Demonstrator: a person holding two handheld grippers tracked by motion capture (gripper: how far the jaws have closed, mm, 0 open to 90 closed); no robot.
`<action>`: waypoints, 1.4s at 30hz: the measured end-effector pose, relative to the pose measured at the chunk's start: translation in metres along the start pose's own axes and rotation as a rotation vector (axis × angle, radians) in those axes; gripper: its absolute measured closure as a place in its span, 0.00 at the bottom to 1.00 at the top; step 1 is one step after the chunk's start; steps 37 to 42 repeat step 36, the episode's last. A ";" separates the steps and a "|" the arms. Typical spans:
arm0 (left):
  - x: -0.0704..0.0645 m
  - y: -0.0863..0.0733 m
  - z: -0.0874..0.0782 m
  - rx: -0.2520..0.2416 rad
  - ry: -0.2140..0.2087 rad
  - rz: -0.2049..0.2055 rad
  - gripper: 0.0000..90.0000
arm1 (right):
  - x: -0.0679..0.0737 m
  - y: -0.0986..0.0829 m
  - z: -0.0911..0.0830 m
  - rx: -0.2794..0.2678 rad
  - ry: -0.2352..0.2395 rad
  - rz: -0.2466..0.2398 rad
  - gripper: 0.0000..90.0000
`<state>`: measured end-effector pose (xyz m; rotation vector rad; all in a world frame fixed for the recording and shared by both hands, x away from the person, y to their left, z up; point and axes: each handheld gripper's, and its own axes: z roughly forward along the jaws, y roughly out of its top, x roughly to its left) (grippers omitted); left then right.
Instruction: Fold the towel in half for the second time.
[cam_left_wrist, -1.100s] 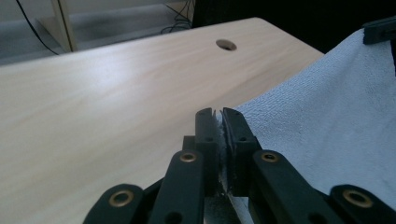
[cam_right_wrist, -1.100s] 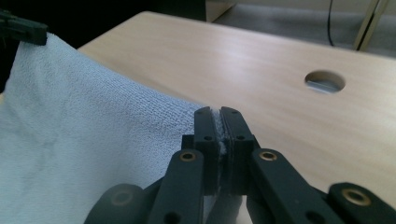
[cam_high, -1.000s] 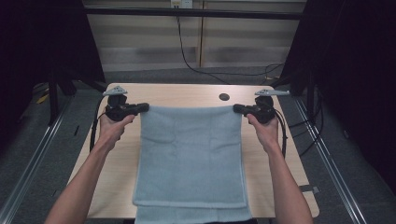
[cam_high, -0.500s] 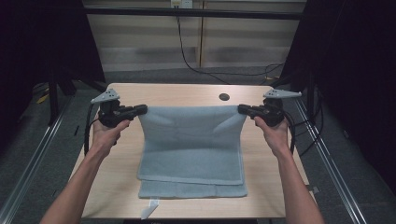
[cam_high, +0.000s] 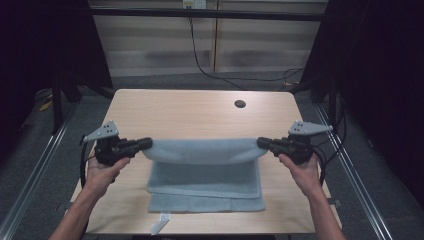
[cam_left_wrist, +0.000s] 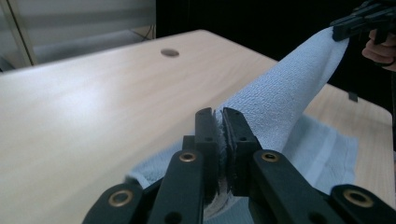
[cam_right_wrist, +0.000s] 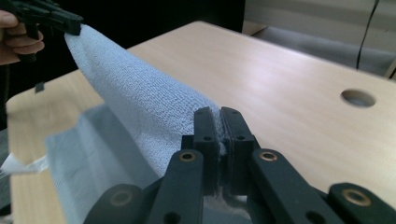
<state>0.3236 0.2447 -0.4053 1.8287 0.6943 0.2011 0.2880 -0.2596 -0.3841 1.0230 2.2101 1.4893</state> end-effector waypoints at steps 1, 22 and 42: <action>-0.003 -0.007 0.000 0.009 -0.008 0.000 0.95 | 0.003 -0.007 0.000 0.009 0.010 0.006 0.96; -0.008 -0.059 -0.005 0.083 -0.009 -0.085 0.68 | 0.027 -0.073 -0.018 0.055 -0.010 0.087 0.60; 0.021 -0.079 -0.003 0.143 0.186 -0.155 0.35 | -0.009 -0.083 -0.011 0.015 -0.217 0.163 0.41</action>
